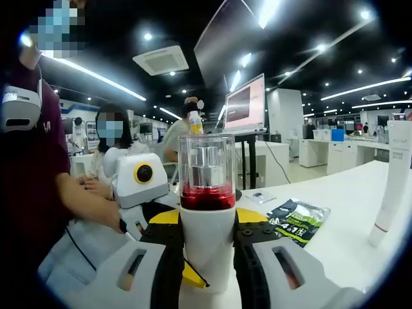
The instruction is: Arrange the skincare products in the storage area until every visible bottle or jar stands upright without overlapping.
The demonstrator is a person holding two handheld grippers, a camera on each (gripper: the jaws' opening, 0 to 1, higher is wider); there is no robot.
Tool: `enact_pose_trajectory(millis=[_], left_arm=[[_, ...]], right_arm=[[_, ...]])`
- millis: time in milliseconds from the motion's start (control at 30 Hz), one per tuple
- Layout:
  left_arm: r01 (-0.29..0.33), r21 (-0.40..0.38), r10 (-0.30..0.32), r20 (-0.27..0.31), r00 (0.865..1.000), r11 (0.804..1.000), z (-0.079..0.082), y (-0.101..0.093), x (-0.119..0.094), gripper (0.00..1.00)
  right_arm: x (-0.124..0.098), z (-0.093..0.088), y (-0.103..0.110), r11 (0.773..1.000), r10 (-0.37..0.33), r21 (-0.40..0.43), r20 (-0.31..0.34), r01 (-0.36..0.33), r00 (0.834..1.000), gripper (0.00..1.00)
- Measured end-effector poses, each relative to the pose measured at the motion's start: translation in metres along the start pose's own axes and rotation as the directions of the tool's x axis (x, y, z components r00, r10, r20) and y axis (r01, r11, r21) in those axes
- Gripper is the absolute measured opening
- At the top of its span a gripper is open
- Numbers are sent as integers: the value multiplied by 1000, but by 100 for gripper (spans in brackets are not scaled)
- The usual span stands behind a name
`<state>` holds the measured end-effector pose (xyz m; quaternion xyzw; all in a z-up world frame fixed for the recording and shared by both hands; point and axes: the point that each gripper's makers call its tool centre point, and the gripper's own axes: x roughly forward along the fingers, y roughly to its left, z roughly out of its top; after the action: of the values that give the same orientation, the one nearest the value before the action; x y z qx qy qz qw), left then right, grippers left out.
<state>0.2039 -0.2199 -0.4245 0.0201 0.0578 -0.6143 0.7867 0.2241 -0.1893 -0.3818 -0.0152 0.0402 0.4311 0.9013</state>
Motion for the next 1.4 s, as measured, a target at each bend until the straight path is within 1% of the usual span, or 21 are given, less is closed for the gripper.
enact_pose_trajectory(millis=[167, 333, 433, 500, 600, 667, 733, 800, 900, 967, 1000, 1067, 1100, 1200, 1233, 1267, 1300, 1333, 1367, 1400], left_arm=[[-21, 32, 21, 15, 1000, 999, -1, 2, 0, 33], [-32, 26, 31, 39, 999, 999, -2, 4, -3, 32], [-48, 19, 47, 49, 998, 999, -1, 5, -2, 32], [-71, 18, 70, 51, 996, 997, -1, 6, -2, 32], [-98, 13, 97, 52, 994, 995, -1, 7, -1, 32], [-127, 11, 126, 52, 991, 992, -1, 9, -1, 32], [-145, 4, 145, 52, 988, 989, -1, 10, 0, 32], [-159, 4, 159, 51, 986, 987, -1, 11, 0, 32], [-175, 5, 174, 54, 983, 985, -1, 13, 0, 32], [-180, 3, 180, 55, 982, 984, -1, 13, 0, 33], [-181, 2, 181, 56, 982, 983, -1, 13, 0, 33], [-186, 5, 186, 55, 981, 983, -1, 14, 0, 33], [-190, 5, 189, 56, 980, 982, -1, 14, 0, 33], [-205, 10, 204, 56, 977, 979, -1, 14, 0, 33], [-210, 10, 210, 55, 976, 978, -1, 14, 0, 33], [-213, 10, 212, 55, 976, 977, -1, 14, 0, 33], [-216, 11, 215, 55, 975, 976, -1, 14, 0, 33], [-221, 13, 220, 55, 974, 975, -1, 14, 0, 33], [-222, 14, 221, 54, 974, 975, -1, 14, 0, 33], [-223, 15, 222, 53, 974, 975, -1, 14, 0, 33]], right_arm=[[-2, -1, 0, 1000, -5, -10, 0, 5, 1000, 27], [0, -1, 0, 1000, -13, -28, -3, 13, 1000, 28], [1, -1, -2, 999, -29, -16, 0, 29, 1000, 28], [1, -1, -4, 999, -51, 8, -1, 51, 999, 29], [1, 1, -6, 996, -85, 10, -5, 85, 996, 29], [0, 2, -8, 993, -115, 12, -7, 115, 993, 29], [-2, 3, -12, 988, -155, 18, -8, 155, 988, 31], [-4, 5, -13, 982, -189, 23, 6, 189, 982, 33], [-6, 8, -13, 974, -223, 51, 29, 221, 974, 34], [-6, 8, -13, 971, -236, 52, 29, 235, 971, 34], [-5, 6, -14, 965, -258, 48, 19, 257, 966, 35], [-1, 3, -11, 962, -272, 39, -2, 272, 962, 37], [0, -2, -11, 956, -289, 39, -24, 290, 957, 39], [5, -9, -4, 943, -330, 37, -60, 332, 942, 40], [7, -12, -3, 940, -339, 18, -77, 341, 938, 41], [8, -12, -4, 933, -359, 12, -72, 361, 931, 42], [8, -12, -5, 931, -363, 11, -74, 365, 929, 43], [8, -11, -8, 921, -389, 8, -72, 391, 918, 42], [7, -11, -7, 915, -402, 10, -75, 403, 913, 42], [8, -10, -6, 913, -407, 7, -77, 409, 910, 42]])
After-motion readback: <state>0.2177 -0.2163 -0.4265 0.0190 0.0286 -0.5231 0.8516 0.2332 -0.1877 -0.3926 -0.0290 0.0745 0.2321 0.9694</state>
